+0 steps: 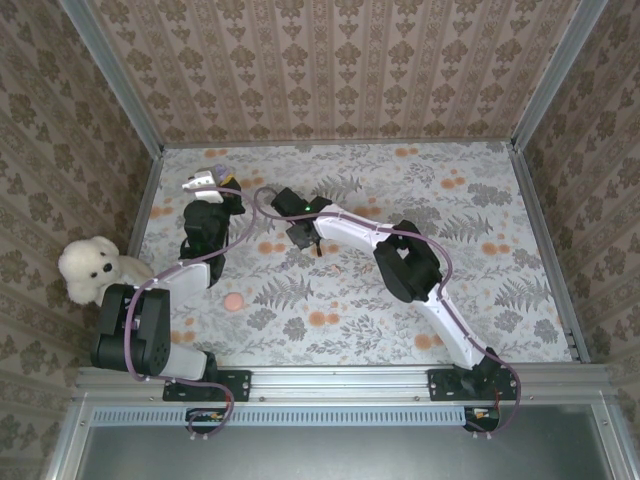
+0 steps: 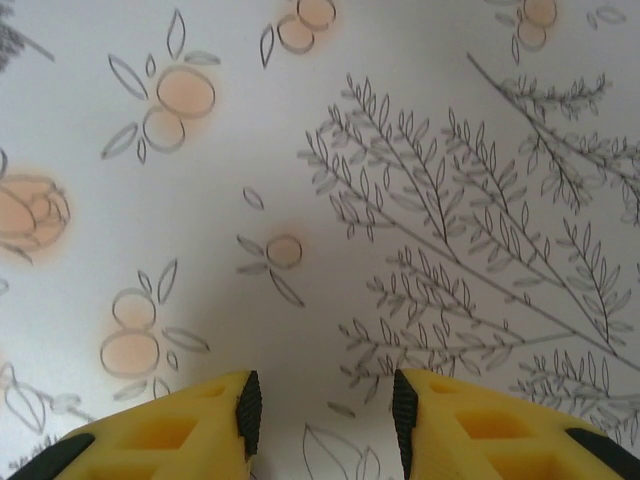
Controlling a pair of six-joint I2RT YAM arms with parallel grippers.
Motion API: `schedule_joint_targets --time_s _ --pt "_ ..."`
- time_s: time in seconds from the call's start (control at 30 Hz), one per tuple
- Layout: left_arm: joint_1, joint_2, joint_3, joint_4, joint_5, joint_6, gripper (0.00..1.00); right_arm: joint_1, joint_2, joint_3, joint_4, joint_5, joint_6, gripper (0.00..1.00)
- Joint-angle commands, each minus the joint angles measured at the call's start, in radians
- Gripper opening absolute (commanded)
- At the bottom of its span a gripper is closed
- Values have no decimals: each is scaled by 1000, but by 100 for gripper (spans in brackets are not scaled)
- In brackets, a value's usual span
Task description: Insert the wireless bluetooth earbuds into the charging case
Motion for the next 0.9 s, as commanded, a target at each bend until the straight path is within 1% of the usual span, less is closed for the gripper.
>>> schedule_joint_targets --time_s 0.0,0.33,0.5,0.6,0.7,0.77,0.87 --pt "-11 -4 29 -3 -3 -27 0 7 -47 -60 -38 5 -17 43" --pt "-15 0 29 -3 -3 -27 0 13 -157 -170 -7 -28 9 43" --pt "-15 1 28 0 -2 -30 0 12 -220 -221 13 -54 67 44" --pt "-15 1 28 2 -2 -29 0 13 -245 -231 14 -85 125 45" --pt "-17 0 28 3 -2 -30 0 12 -249 -233 9 -128 203 52" --pt "-17 0 28 3 -1 -31 0 12 -245 -232 -3 -142 268 54" --pt "-17 0 25 6 -1 -32 0 6 -230 -232 -19 -151 406 56"
